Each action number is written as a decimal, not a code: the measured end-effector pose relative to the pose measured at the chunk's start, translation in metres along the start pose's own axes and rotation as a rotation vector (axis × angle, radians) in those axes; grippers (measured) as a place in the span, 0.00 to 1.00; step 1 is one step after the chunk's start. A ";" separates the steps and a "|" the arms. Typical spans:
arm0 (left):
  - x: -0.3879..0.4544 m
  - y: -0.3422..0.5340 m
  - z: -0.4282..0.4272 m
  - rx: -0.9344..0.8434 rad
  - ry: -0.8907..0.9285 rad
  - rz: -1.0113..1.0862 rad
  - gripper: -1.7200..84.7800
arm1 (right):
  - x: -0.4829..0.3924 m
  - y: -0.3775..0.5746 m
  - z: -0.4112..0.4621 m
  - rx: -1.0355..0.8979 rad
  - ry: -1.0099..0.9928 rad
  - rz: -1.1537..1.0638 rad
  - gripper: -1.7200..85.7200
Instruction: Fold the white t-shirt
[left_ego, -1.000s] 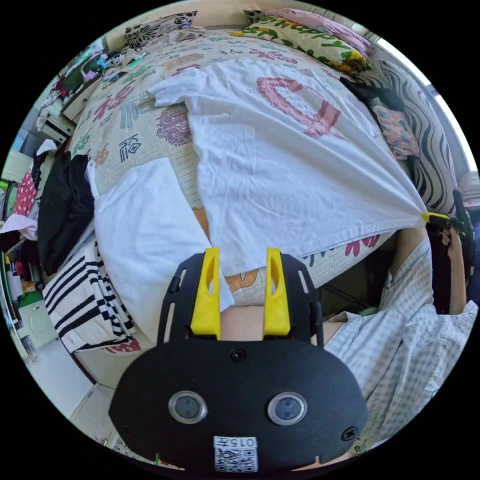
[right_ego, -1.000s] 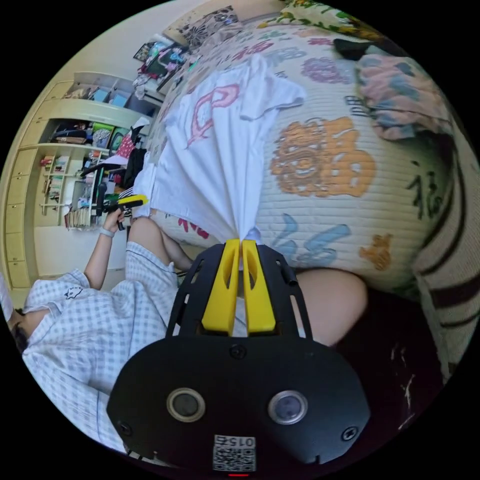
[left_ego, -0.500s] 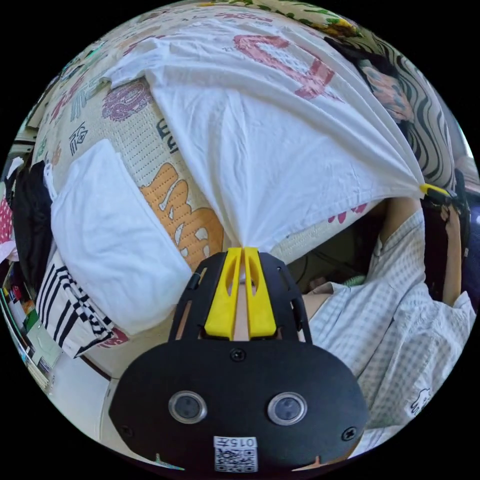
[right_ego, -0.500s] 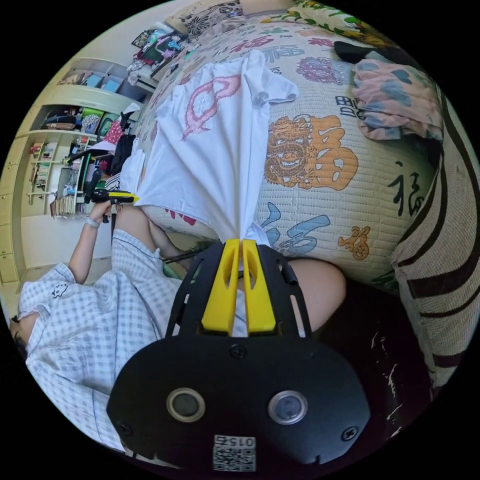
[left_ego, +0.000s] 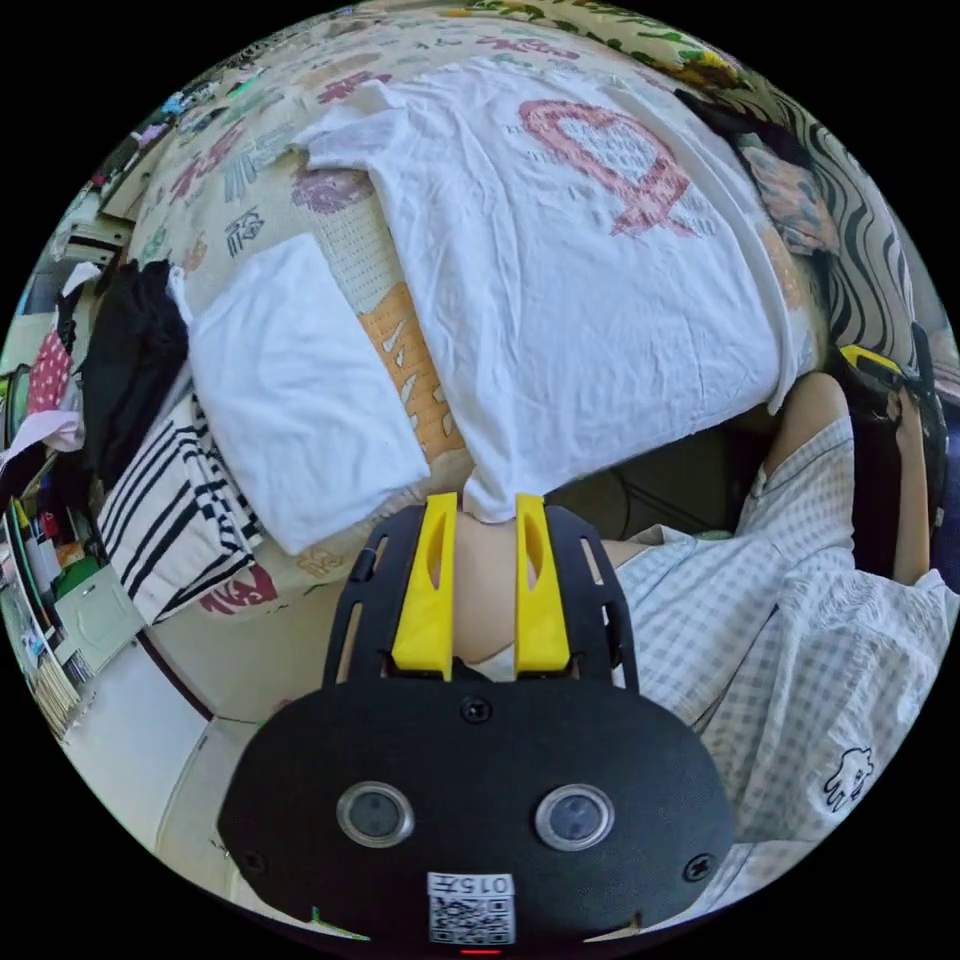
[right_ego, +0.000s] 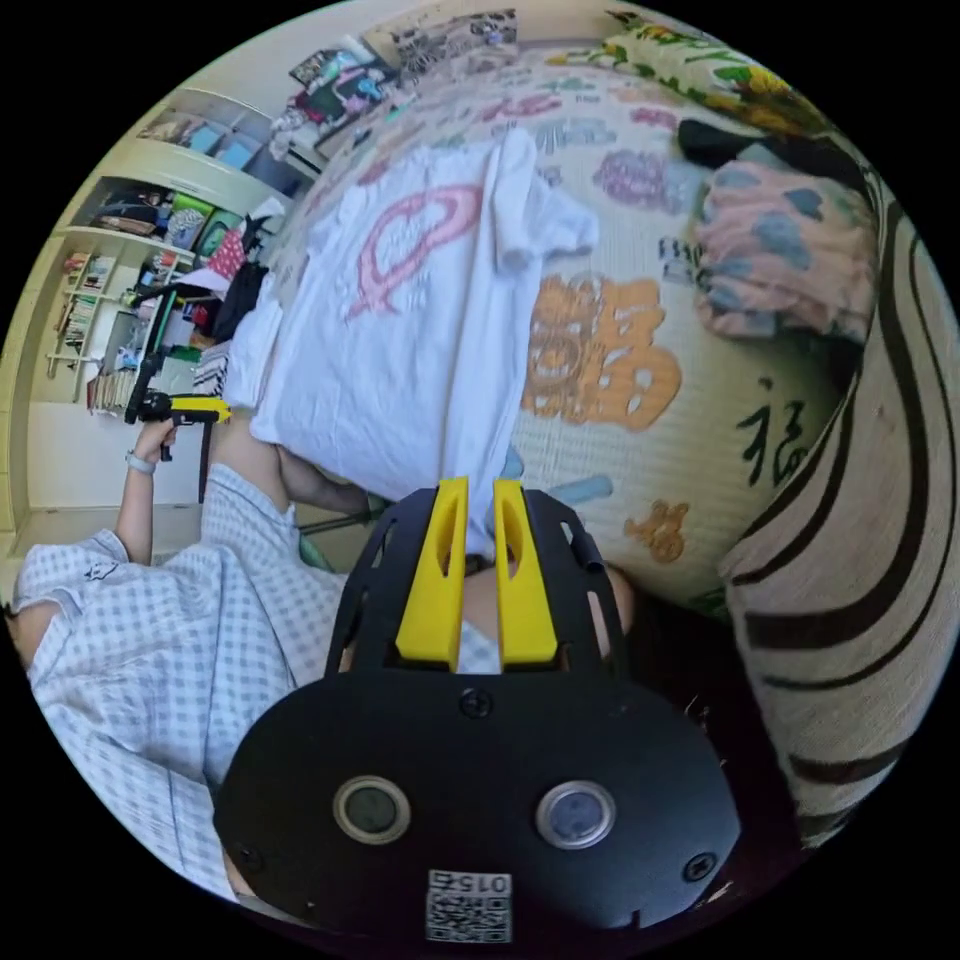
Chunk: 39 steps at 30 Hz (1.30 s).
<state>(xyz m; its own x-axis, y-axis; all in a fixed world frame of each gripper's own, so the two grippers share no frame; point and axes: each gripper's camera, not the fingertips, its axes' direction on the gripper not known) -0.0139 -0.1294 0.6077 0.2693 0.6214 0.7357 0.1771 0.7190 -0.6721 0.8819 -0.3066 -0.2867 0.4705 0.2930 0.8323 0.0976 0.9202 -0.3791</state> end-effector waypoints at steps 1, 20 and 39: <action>0.009 -0.008 -0.018 0.062 -0.019 0.009 0.12 | 0.006 -0.009 -0.011 0.054 0.000 -0.020 0.09; 0.307 -0.378 -0.021 0.217 0.034 0.655 0.06 | 0.113 -0.189 -0.020 0.115 0.029 -0.139 0.13; 0.323 -0.521 -0.121 0.253 0.334 0.829 0.15 | 0.240 -0.223 -0.070 0.320 -0.271 0.240 0.03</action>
<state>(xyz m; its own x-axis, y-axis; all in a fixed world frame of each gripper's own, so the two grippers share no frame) 0.0948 -0.3410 1.1851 0.4831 0.8735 -0.0601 -0.3947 0.1560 -0.9055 1.0344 -0.4592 -0.0305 0.1970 0.5247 0.8281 -0.2806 0.8395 -0.4652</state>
